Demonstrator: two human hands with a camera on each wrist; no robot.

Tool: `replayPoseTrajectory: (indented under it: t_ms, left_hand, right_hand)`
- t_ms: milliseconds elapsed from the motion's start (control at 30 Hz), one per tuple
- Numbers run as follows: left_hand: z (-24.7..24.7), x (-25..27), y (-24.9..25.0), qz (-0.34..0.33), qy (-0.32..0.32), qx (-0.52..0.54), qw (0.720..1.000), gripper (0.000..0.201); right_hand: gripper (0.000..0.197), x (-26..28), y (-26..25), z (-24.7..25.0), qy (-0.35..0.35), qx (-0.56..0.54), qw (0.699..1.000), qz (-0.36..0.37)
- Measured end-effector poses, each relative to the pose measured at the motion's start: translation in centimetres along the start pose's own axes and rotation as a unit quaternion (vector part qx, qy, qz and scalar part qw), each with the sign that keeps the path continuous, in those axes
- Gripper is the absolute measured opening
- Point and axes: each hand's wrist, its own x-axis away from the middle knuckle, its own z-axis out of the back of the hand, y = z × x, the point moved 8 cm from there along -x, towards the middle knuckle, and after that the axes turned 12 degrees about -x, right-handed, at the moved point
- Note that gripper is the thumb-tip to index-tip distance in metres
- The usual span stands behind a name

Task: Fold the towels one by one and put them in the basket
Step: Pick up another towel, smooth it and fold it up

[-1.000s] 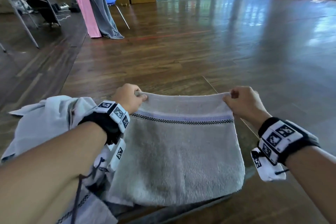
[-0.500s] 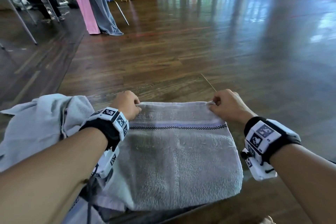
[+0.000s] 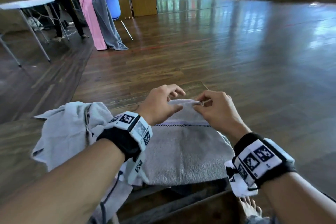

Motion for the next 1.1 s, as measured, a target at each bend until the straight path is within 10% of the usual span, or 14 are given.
replayPoseTrajectory:
  t_ms: [433, 900, 1100]
  left_hand:
    - [-3.5, -1.8, 1.0, -0.013, 0.075, 0.170, 0.982, 0.022]
    - [-6.6, -4.4, -0.3, -0.021, -0.091, 0.162, 0.982, 0.020]
    - [-6.4, -4.8, -0.6, -0.010, -0.040, 0.168, 0.985, 0.014]
  right_hand:
    - [0.014, -0.2, 0.1, 0.3, 0.017, 0.000, 1.000, 0.019]
    - [0.021, -2.0, 3.7, 1.0, -0.012, -0.017, 0.998, -0.064]
    - [0.035, -2.5, 4.3, 0.3, 0.011, -0.060, 0.997, -0.057]
